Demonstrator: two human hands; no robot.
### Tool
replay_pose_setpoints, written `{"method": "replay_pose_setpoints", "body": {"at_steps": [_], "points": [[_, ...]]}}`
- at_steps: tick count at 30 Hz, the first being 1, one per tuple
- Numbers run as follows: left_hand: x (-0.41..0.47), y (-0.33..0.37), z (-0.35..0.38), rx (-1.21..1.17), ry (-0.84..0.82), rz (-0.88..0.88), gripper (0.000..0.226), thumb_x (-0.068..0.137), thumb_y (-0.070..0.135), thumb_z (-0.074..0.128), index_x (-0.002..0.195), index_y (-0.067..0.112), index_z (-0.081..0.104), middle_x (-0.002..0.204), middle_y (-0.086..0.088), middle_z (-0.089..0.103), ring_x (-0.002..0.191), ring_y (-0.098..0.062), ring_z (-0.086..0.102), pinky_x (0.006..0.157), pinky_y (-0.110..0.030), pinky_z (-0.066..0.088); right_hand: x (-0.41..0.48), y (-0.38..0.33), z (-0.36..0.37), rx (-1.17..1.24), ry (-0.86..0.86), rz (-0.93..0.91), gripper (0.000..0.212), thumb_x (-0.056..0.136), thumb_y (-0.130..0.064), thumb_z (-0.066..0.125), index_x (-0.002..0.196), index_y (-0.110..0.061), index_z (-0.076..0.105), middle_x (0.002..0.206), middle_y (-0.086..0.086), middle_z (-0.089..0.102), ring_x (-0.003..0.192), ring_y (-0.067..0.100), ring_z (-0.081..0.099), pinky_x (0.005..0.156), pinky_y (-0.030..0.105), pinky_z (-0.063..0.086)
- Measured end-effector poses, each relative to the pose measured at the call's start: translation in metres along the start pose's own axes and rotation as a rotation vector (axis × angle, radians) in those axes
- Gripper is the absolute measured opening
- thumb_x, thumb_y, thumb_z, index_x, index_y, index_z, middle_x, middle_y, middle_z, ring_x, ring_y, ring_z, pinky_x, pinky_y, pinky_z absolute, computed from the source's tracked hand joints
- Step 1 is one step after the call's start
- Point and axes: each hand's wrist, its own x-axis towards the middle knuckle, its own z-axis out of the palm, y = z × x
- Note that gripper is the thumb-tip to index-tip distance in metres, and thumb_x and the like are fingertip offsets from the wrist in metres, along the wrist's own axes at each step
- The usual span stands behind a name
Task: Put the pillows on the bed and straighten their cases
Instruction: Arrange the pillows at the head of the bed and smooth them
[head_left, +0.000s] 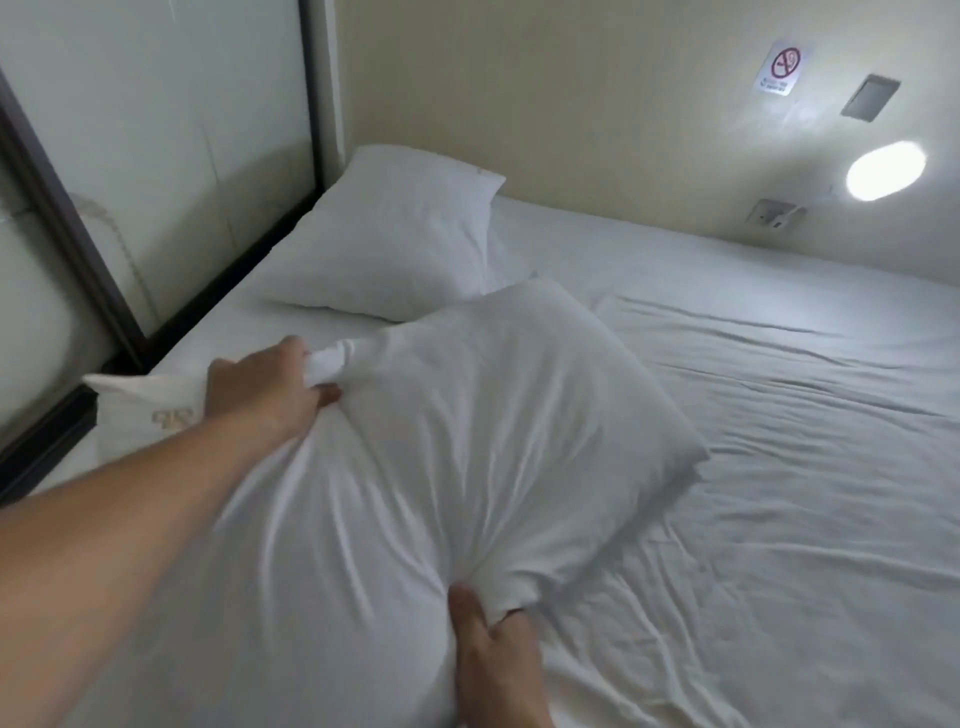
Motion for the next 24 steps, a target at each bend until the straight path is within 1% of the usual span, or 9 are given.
{"method": "replay_pose_setpoints", "body": {"at_steps": [2,4,7,10,12,15,18,21,24], "points": [[0.012,0.006,-0.006,0.076,0.117,0.037,0.040,0.083,0.051,0.057,0.102,0.016,0.054,0.107,-0.016,0.066,0.099,-0.033,0.059,0.084,-0.042,0.036,-0.019,-0.009,0.017,-0.160,-0.245,-0.054,0.039,0.089,-0.047,0.056,0.101,-0.013,0.072,0.105,0.016,0.074,0.098,0.027,0.069,0.085,0.030,0.054],[0.007,0.016,-0.011,-0.037,0.063,0.066,0.045,0.087,0.046,0.052,0.122,0.018,0.053,0.128,-0.015,0.056,0.115,-0.035,0.051,0.098,-0.047,0.035,-0.024,-0.022,0.010,-0.389,-0.369,-0.182,0.048,0.081,-0.058,0.046,0.078,-0.015,0.068,0.082,0.011,0.076,0.078,0.024,0.072,0.075,0.036,0.058],[-0.033,0.036,-0.009,-0.190,-0.276,0.300,0.079,0.078,0.071,0.047,0.144,0.031,0.032,0.155,-0.007,0.028,0.138,-0.030,0.030,0.112,-0.054,0.024,0.003,-0.052,-0.025,-0.562,-0.010,-0.520,0.049,0.082,-0.061,0.044,0.075,-0.017,0.063,0.078,0.003,0.075,0.076,0.023,0.070,0.070,0.032,0.053],[-0.085,0.047,0.001,0.047,-0.464,0.505,0.129,0.042,0.097,0.037,0.147,0.039,-0.011,0.161,-0.002,-0.015,0.146,-0.028,-0.013,0.112,-0.062,-0.002,0.070,-0.094,-0.081,-0.479,0.276,-0.622,0.035,0.085,-0.055,0.057,0.108,-0.030,0.063,0.113,0.003,0.067,0.106,0.026,0.061,0.085,0.037,0.046],[-0.105,0.049,0.011,0.164,-0.419,0.506,0.140,0.038,0.094,0.045,0.143,0.034,-0.025,0.157,-0.009,-0.026,0.143,-0.032,-0.023,0.109,-0.066,-0.006,0.123,-0.112,-0.117,-0.643,0.276,-0.485,0.077,0.078,-0.066,0.058,0.141,-0.027,0.040,0.145,0.007,0.043,0.132,0.032,0.040,0.105,0.045,0.035],[-0.109,0.054,0.019,0.255,-0.328,0.380,0.136,0.053,0.081,0.059,0.146,0.021,-0.021,0.158,-0.020,-0.015,0.145,-0.034,-0.011,0.108,-0.065,0.003,0.177,-0.111,-0.150,-0.837,0.050,-0.371,0.122,0.061,-0.071,0.072,0.154,-0.024,0.008,0.162,0.008,0.010,0.147,0.029,0.011,0.118,0.045,0.015],[-0.100,0.056,0.026,0.263,-0.273,0.345,0.114,0.066,0.068,0.062,0.149,0.016,0.004,0.159,-0.014,0.010,0.145,-0.024,0.012,0.109,-0.053,0.016,0.205,-0.112,-0.158,-1.202,-0.076,-0.594,0.144,0.044,-0.071,0.078,0.149,-0.039,-0.014,0.162,-0.002,-0.015,0.148,0.019,-0.009,0.119,0.044,0.004],[-0.099,0.054,0.037,0.200,-0.173,0.395,0.091,0.070,0.060,0.064,0.142,0.014,0.032,0.152,-0.011,0.034,0.138,-0.022,0.034,0.103,-0.044,0.029,0.220,-0.130,-0.129,-1.511,-0.171,-1.034,0.146,0.041,-0.068,0.077,0.144,-0.046,-0.024,0.155,-0.015,-0.023,0.142,0.007,-0.016,0.116,0.040,-0.005],[-0.110,0.049,0.050,0.186,-0.047,0.464,0.069,0.066,0.048,0.075,0.117,0.003,0.062,0.119,-0.020,0.065,0.107,-0.032,0.062,0.087,-0.045,0.050,0.223,-0.132,-0.097,-1.419,-0.233,-1.127,0.122,0.054,-0.083,0.058,0.149,-0.045,-0.008,0.156,-0.021,-0.011,0.143,0.004,-0.010,0.114,0.035,-0.005]]}}
